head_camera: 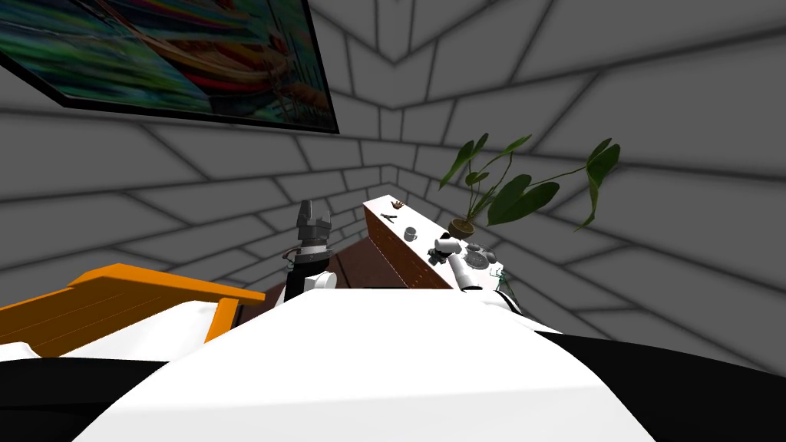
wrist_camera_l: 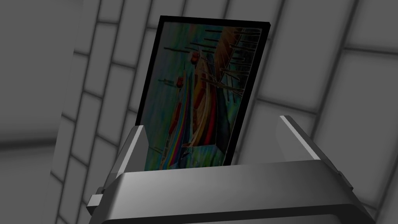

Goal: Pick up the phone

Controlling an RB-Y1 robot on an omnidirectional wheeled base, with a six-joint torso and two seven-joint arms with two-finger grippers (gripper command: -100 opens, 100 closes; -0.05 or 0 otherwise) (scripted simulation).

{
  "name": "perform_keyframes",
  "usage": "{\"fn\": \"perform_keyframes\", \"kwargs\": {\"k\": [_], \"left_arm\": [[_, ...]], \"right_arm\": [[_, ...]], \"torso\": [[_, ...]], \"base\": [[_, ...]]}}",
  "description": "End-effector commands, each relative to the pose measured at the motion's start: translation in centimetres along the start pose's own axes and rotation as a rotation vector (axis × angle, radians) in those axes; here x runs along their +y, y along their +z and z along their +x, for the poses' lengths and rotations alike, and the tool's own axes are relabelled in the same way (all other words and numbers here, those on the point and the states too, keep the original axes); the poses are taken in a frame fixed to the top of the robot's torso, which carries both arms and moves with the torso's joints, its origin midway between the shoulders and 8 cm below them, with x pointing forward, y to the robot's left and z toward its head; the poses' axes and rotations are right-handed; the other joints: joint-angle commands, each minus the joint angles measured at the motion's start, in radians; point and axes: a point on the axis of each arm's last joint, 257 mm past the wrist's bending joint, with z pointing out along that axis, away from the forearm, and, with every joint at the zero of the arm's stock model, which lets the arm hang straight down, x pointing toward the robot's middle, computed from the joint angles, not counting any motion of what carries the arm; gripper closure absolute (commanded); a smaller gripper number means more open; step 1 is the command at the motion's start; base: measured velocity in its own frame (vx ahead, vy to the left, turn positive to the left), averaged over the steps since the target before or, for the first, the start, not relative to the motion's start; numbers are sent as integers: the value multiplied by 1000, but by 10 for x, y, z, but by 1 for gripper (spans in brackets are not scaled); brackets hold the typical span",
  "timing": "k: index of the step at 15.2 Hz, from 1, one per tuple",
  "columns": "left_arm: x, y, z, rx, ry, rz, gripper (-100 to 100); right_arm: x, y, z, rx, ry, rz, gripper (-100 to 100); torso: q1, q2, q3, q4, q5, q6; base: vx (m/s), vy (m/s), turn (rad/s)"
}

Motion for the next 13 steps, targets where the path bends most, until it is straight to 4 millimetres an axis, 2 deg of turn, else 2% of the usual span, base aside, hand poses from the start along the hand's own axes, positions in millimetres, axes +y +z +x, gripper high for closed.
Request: {"fn": "perform_keyframes", "kwargs": {"k": [1,3,4,5,9,12,13], "left_arm": [[0,0,0,0,0,0,0],[0,0,0,0,0,0,0],[0,0,0,0,0,0,0],[0,0,0,0,0,0,0],[0,0,0,0,0,0,0],[0,0,0,0,0,0,0],[0,0,0,0,0,0,0]], "right_arm": [[-1,7,4,-3,7,-1,-100],[-3,15,9,-4,14,0,-100],[-3,10,6,-1,9,1,-100],[-3,10,7,-3,11,0,100],[-3,10,6,-3,14,-1,100],[1,-4,-3,-2,-3,-3,100],[0,0,-2,-5,2,-3,100]], "torso": [[0,0,0,0,0,0],[-1,0,0,0,0,0],[-2,0,0,0,0,0],[-1,0,0,0,0,0],[1,0,0,0,0,-1],[4,1,1,0,1,0],[5,2,1,0,1,0]], "base": [[14,-38,48],[13,-45,47],[6,-33,23],[2,-12,2],[0,-2,-3],[-15,44,-72],[-13,34,-26]]}}
